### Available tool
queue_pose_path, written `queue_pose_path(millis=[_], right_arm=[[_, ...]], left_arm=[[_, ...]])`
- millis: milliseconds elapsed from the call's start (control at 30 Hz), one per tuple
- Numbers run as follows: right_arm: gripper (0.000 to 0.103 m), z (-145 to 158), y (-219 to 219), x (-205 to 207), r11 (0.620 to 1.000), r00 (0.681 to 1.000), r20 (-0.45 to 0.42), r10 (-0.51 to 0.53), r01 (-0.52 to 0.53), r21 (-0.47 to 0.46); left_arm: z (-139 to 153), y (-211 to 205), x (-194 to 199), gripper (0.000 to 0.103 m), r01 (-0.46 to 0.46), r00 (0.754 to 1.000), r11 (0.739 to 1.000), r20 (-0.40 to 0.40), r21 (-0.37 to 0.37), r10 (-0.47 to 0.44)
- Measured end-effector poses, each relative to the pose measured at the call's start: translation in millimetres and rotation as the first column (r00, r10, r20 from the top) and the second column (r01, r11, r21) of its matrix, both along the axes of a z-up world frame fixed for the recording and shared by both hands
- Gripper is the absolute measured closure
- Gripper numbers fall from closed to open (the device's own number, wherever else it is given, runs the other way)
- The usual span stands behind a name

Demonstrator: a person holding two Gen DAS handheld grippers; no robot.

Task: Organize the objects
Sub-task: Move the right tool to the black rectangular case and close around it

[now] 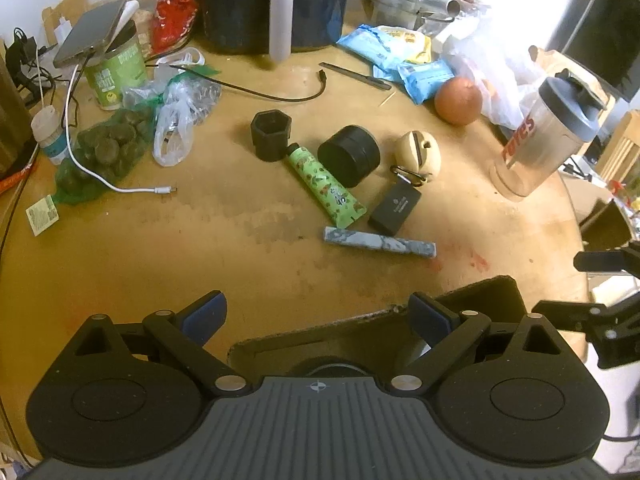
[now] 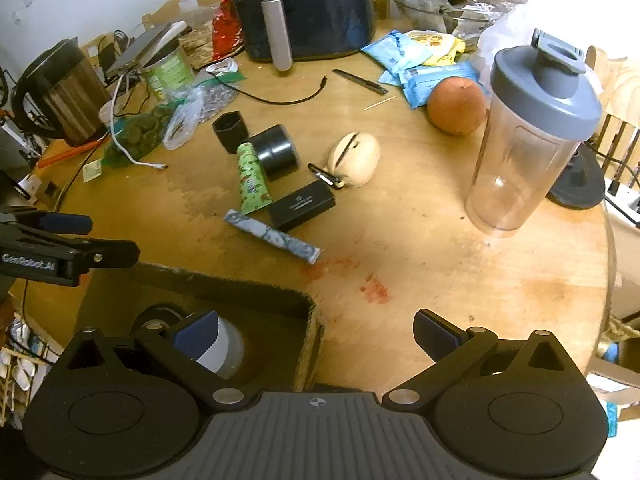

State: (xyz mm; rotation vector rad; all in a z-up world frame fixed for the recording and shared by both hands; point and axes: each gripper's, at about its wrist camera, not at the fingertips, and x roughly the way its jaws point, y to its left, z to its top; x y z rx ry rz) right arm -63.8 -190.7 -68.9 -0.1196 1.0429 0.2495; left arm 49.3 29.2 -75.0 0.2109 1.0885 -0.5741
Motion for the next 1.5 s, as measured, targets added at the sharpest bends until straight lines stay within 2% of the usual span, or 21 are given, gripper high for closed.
queue_pose_path(millis=[300,1067,1500], right_arm=[[0.000,-1,3,20,1.000,1.000,0.012,-0.022,0.022,-0.021],[0.001,-25,32,83,0.999,0.999,-0.013,-0.041,0.041,0.016],[0.020,-58,55,123,0.999,0.996,-0.083,-0.036,0.038,0.022]], left_arm=[[4,5,9,0.004,-0.012,1.000,1.000,0.017,-0.021,0.012],[-7,43,36,0.005,-0.090,0.994,0.993,-0.076,-0.076,0.084],[-5,66,37,0.005,-0.128,0.991,0.986,-0.044,-0.105,0.124]])
